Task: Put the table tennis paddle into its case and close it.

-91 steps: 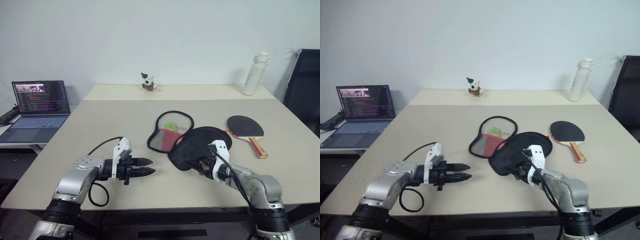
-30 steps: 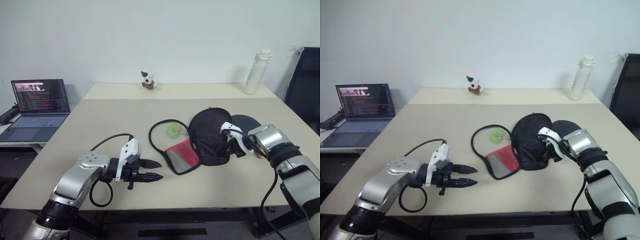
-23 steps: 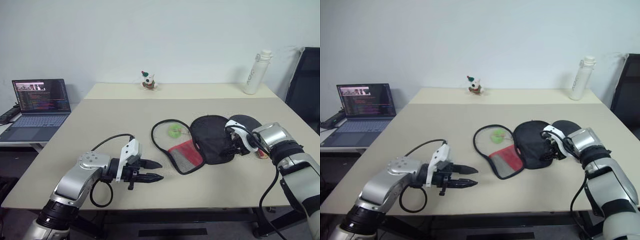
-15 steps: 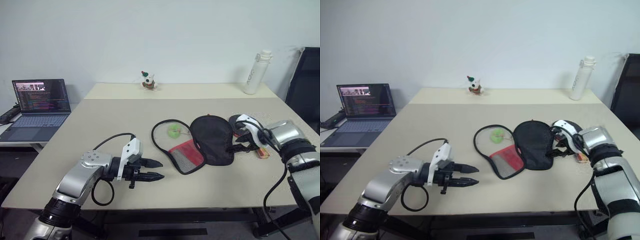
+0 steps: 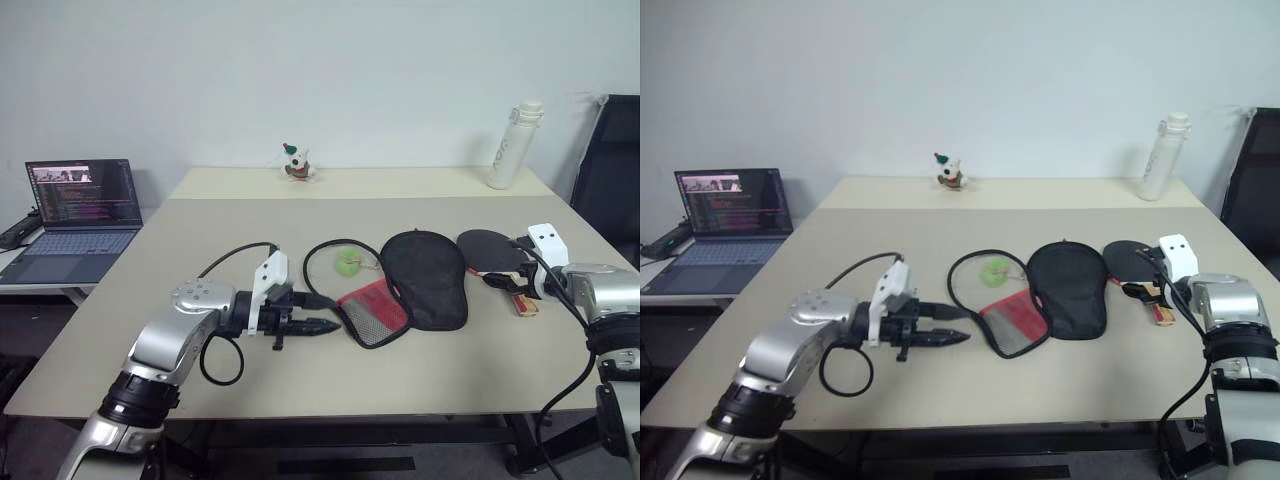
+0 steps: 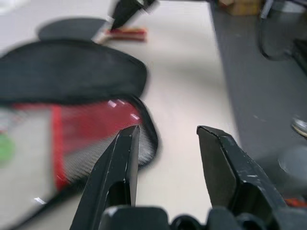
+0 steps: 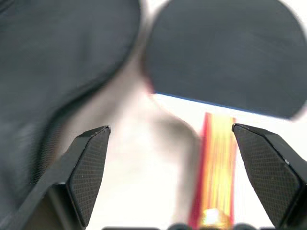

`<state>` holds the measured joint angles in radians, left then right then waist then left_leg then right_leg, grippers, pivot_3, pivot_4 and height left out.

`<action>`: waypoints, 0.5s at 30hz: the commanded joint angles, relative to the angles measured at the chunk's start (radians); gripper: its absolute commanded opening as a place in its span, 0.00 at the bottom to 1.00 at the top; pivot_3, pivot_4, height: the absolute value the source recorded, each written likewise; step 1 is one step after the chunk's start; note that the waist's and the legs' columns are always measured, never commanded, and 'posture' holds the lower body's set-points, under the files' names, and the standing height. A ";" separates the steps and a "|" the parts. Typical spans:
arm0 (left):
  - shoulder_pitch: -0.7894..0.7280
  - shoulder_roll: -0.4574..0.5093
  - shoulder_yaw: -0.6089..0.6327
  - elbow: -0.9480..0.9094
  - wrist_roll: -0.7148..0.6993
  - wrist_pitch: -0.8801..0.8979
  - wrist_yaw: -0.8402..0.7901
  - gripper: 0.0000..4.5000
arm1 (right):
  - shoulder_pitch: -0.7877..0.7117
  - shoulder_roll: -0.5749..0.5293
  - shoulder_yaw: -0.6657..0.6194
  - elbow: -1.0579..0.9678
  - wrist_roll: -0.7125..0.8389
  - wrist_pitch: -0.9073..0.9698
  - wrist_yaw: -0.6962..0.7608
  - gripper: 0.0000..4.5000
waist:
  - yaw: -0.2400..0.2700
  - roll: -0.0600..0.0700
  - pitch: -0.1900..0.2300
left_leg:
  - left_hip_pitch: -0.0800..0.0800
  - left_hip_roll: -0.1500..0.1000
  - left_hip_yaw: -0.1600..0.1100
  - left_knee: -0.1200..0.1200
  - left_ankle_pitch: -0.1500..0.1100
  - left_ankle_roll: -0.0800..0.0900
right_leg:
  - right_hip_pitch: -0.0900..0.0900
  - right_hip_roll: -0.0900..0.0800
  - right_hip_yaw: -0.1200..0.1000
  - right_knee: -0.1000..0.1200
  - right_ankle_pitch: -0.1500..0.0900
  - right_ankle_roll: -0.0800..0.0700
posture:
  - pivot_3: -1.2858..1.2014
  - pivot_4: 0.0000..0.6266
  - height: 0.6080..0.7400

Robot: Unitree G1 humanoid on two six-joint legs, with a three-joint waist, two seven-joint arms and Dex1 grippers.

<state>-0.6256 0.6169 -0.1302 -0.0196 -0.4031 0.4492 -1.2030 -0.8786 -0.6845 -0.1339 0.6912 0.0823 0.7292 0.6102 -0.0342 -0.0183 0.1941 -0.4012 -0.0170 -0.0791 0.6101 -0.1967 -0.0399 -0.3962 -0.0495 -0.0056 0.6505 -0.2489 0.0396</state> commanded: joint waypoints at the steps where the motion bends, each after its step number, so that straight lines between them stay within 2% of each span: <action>1: -0.060 -0.030 0.002 0.048 0.028 -0.032 0.035 0.46 | -0.030 0.009 -0.039 0.049 0.009 -0.048 -0.072 0.99 | -0.001 0.000 0.000 | 0.000 0.000 0.000 0.000 0.000 0.000 | 0.000 0.000 0.000 0.000 0.000 0.000 | 0.52 0.24 1.00; 7: -0.160 -0.093 0.009 0.132 0.039 -0.044 0.058 0.46 | -0.086 0.032 0.001 0.256 -0.024 -0.169 -0.093 0.99 | 0.000 0.000 0.000 | 0.000 -0.002 0.000 0.000 0.000 0.000 | 0.000 -0.001 0.001 0.000 0.000 0.000 | 0.52 0.24 1.00; 15: -0.173 -0.109 0.006 0.156 0.059 -0.068 0.059 0.46 | -0.149 0.054 0.003 0.453 -0.040 -0.295 -0.124 0.99 | -0.004 0.000 0.000 | 0.000 -0.003 0.001 0.000 0.000 0.000 | 0.000 -0.002 0.003 0.000 0.001 0.001 | 0.52 0.24 1.00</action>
<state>-0.7775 0.5076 -0.1326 0.1549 -0.3460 0.4038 -1.1460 -1.0010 -0.6305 -0.1165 1.1223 0.0404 0.4692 0.5121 -0.0381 -0.0183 0.1941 -0.4009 -0.0199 -0.0782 0.6099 -0.1966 -0.0398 -0.3961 -0.0512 -0.0030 0.6504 -0.2483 0.0404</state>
